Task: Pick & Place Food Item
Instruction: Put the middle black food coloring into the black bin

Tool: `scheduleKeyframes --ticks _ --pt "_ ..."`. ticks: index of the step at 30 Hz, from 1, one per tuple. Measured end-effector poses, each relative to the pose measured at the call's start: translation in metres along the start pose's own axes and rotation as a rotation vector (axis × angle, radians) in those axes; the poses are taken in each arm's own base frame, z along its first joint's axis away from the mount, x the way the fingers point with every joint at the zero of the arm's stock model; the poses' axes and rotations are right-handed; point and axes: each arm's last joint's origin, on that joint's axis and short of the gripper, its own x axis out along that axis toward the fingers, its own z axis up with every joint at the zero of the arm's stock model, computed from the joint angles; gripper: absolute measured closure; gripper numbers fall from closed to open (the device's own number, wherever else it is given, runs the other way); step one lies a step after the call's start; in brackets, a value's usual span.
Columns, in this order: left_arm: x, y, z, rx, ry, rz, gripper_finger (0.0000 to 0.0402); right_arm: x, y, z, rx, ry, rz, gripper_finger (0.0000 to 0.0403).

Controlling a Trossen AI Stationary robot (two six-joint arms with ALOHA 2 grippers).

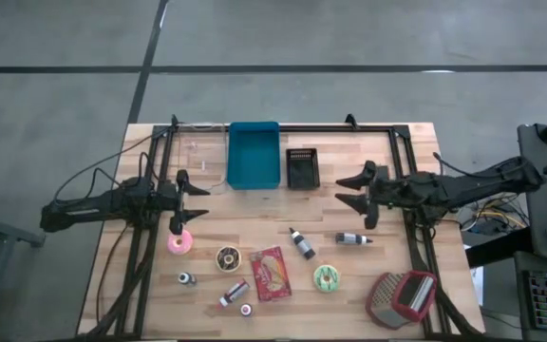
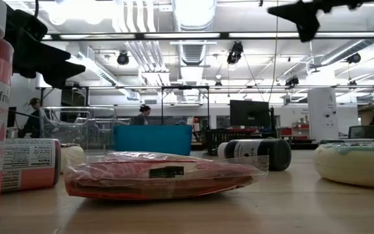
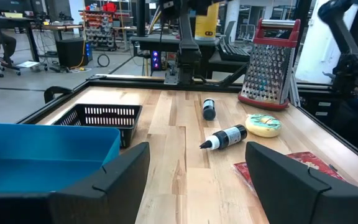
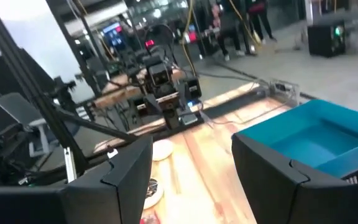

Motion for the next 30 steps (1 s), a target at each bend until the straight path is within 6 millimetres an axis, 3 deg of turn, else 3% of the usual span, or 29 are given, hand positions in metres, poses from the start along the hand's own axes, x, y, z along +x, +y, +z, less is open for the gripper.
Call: scheduleKeyframes --ticks 7,13,20,30 --pt "0.000 0.000 0.000 0.000 0.000 0.000 0.0129 0.050 0.026 0.018 -0.063 0.166 -0.083 0.0188" --pt "0.000 0.000 0.000 0.000 0.000 0.000 0.0129 0.087 0.038 0.021 0.020 0.311 -0.325 0.0188" --pt "0.000 0.000 0.000 0.000 0.000 0.002 0.0129 0.114 0.047 0.011 0.172 0.571 -0.612 0.0188" --pt "0.000 0.000 0.000 0.000 0.000 0.002 0.0129 0.143 0.062 0.014 0.112 0.662 -0.675 0.0188"
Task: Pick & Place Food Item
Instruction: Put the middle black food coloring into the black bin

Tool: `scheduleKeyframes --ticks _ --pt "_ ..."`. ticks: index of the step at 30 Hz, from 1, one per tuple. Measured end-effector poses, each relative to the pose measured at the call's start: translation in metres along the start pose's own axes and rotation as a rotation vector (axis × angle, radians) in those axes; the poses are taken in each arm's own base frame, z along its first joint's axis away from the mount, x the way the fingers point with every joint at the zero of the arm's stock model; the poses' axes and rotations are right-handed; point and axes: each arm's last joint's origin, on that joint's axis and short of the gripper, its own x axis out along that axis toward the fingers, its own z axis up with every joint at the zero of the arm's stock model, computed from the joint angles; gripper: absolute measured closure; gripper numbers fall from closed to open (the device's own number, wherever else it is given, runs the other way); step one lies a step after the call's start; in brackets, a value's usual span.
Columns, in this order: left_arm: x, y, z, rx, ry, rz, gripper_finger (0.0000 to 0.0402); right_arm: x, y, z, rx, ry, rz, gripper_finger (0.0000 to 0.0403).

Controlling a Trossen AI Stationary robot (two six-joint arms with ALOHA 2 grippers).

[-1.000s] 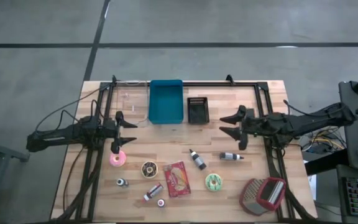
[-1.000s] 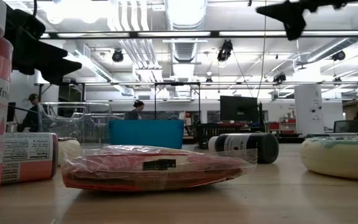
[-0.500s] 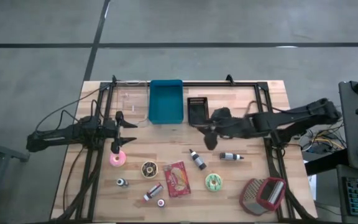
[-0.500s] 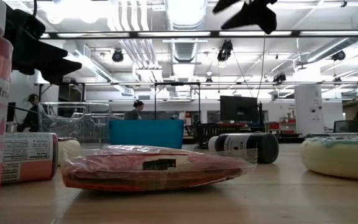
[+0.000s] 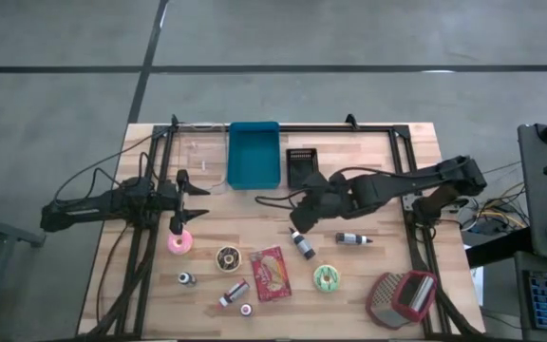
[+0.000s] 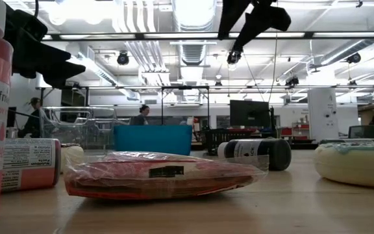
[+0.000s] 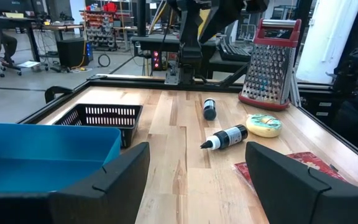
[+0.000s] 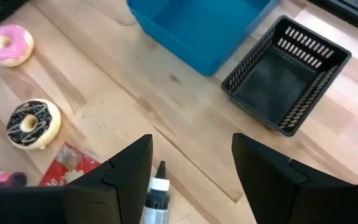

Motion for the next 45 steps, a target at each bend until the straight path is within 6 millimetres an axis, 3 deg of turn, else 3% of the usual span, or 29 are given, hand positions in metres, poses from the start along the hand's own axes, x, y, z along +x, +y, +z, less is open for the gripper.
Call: scheduleKeyframes --ticks 10,32,45 --pt "0.000 0.000 0.000 0.000 -0.001 -0.001 0.0129 0.019 0.008 -0.011 -0.039 0.136 0.008 0.0188" --pt "0.000 0.000 0.000 0.000 -0.002 -0.002 0.0129 0.030 0.013 -0.014 -0.125 0.130 0.013 0.0188" --pt "0.000 0.000 0.000 0.000 0.001 -0.002 0.0129 0.067 0.025 -0.030 -0.167 0.173 -0.030 0.0188"
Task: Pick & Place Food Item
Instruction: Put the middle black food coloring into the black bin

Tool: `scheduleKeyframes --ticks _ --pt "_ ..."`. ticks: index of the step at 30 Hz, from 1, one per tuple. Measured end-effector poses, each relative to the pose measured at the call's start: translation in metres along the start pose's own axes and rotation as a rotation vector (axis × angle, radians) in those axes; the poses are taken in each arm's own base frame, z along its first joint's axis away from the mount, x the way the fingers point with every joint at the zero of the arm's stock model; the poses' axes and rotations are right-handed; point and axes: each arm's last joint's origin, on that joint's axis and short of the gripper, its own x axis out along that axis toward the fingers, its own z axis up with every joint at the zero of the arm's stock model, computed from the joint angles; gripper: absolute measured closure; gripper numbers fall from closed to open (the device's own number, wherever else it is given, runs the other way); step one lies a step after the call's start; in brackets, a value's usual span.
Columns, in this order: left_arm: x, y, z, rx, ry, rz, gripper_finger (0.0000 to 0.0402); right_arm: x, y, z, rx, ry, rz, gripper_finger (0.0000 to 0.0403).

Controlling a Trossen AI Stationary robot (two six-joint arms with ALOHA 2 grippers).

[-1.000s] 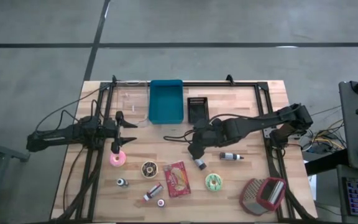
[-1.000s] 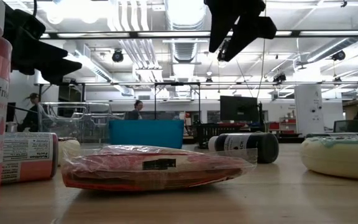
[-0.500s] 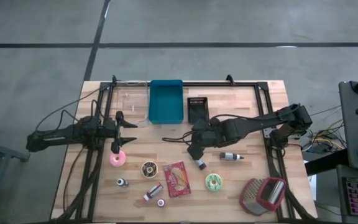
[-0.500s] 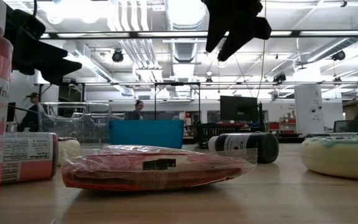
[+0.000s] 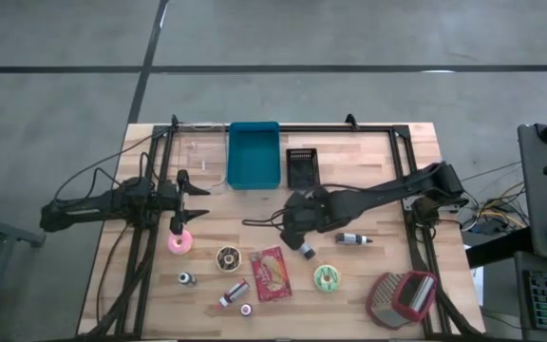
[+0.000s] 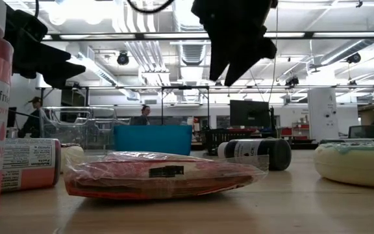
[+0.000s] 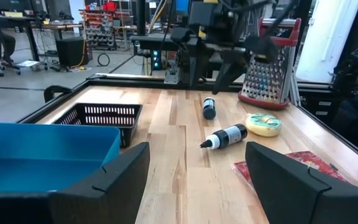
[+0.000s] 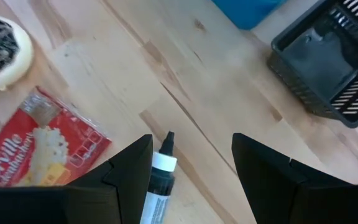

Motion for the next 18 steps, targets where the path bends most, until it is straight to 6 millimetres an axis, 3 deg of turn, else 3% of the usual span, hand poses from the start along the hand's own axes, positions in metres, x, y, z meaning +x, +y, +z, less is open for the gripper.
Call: scheduleKeyframes --ticks 9,18 --pt "0.000 0.000 0.000 0.000 0.000 0.001 0.0129 0.020 0.007 -0.006 0.021 0.081 0.014 0.0188" --pt "0.000 0.000 0.000 0.000 0.000 0.002 0.0129 0.028 0.009 -0.004 0.032 0.077 0.015 0.0188"
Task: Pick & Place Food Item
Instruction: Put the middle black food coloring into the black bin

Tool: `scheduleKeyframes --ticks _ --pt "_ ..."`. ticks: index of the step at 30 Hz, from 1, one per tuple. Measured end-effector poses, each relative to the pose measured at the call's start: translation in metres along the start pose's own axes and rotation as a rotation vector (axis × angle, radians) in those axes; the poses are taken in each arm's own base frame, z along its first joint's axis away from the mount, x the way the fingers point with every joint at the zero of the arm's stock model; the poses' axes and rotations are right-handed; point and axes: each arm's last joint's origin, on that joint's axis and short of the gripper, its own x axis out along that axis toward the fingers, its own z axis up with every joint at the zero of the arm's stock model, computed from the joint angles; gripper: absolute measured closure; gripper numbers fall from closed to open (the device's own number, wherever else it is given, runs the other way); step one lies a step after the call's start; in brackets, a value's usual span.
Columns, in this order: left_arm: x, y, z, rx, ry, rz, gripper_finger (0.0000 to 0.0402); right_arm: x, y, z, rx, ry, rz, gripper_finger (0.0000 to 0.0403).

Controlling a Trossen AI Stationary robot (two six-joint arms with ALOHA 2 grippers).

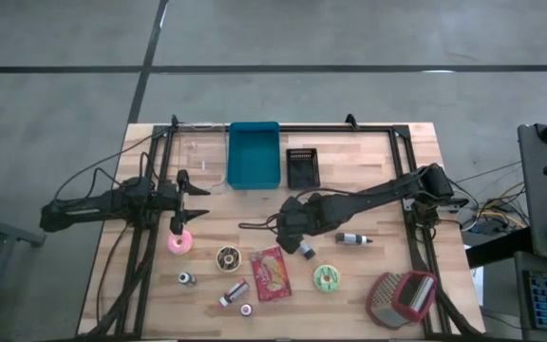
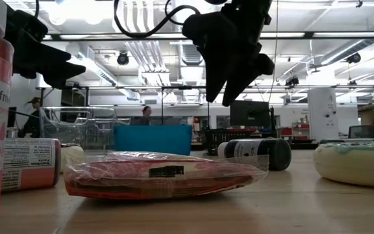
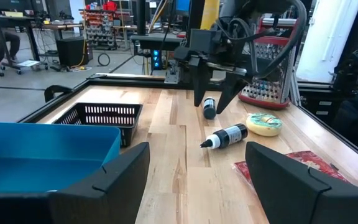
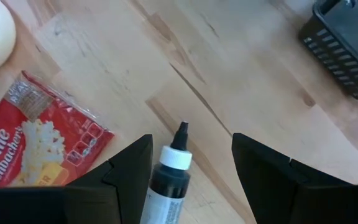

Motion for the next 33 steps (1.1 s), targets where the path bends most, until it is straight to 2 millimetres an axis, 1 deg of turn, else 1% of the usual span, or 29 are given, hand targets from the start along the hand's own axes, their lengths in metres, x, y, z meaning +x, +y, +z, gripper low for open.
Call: scheduleKeyframes --ticks 12,19,23,29,31,33 --pt "0.000 0.000 0.000 0.000 0.000 -0.001 0.0129 0.002 0.002 0.004 0.008 -0.027 0.030 0.0188" --pt "0.000 0.000 0.000 0.000 0.000 -0.001 0.0129 0.007 -0.001 0.001 0.006 -0.017 0.014 0.0188" --pt "0.000 0.000 0.000 0.000 0.000 -0.001 0.0129 0.011 -0.005 0.001 0.037 -0.013 0.005 0.0188" --pt "0.000 0.000 0.000 0.000 0.000 -0.001 0.0129 0.011 -0.003 0.003 0.058 -0.030 0.027 0.0188" --pt "0.000 0.000 0.000 0.000 0.000 -0.001 0.0129 0.012 -0.003 0.003 0.096 -0.029 0.026 0.0186" --pt "0.000 0.000 0.000 0.000 0.000 -0.001 0.0129 0.012 -0.005 0.005 0.157 -0.028 0.023 0.0174"
